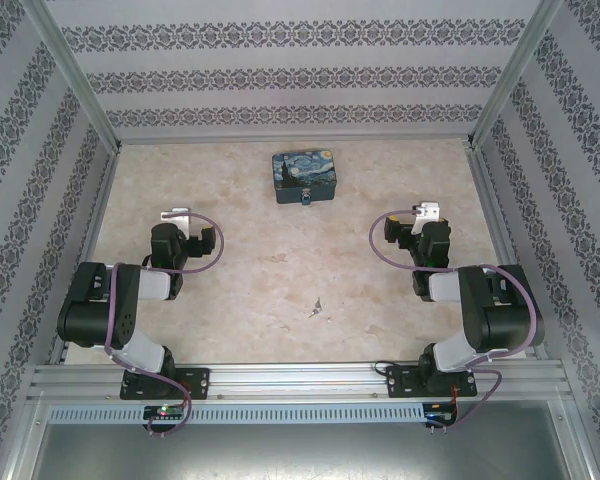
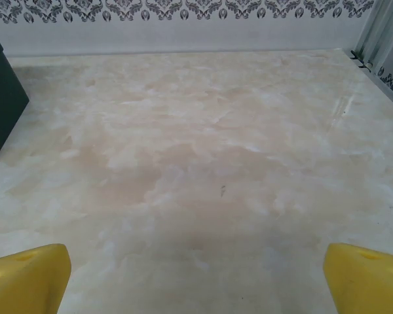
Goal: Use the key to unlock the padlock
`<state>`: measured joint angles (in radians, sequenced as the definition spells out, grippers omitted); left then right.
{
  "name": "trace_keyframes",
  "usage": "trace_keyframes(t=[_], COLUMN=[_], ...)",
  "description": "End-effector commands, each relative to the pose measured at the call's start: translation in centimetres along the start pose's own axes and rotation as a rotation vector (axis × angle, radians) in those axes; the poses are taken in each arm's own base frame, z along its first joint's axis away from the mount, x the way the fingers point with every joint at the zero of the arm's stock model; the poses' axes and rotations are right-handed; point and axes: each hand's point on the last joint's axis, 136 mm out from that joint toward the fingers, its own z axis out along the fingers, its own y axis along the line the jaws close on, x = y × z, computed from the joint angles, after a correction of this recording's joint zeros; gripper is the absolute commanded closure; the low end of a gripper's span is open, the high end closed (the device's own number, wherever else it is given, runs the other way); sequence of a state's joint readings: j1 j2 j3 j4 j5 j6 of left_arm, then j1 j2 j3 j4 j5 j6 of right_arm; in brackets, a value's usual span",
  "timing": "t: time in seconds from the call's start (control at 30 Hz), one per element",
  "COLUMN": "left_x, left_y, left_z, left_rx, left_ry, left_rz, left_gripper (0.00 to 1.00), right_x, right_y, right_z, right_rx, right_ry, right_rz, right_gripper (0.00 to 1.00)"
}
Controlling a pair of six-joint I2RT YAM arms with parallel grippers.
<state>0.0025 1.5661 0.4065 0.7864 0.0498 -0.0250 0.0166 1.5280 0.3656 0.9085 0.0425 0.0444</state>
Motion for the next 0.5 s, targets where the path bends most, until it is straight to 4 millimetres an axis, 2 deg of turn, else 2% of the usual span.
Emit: trace_keyframes(t=[0.0, 0.47], left_x=[-1.58, -1.59], left_y=[0.31, 0.28], left_z=[0.14, 0.18], left_rx=[0.001, 0.002], left_ry=[-0.046, -0.043], left_rz=[0.014, 0.012], left_gripper=[0.0, 0.0], right_x=[-1.31, -1.29], right_y=[0.32, 0.29], right_z=[0.06, 0.16], right_rx=[-0.015, -0.039], right_ry=[-0.036, -0.031], right_rz=[-0.016, 0.005], right_gripper=[0.02, 0.02])
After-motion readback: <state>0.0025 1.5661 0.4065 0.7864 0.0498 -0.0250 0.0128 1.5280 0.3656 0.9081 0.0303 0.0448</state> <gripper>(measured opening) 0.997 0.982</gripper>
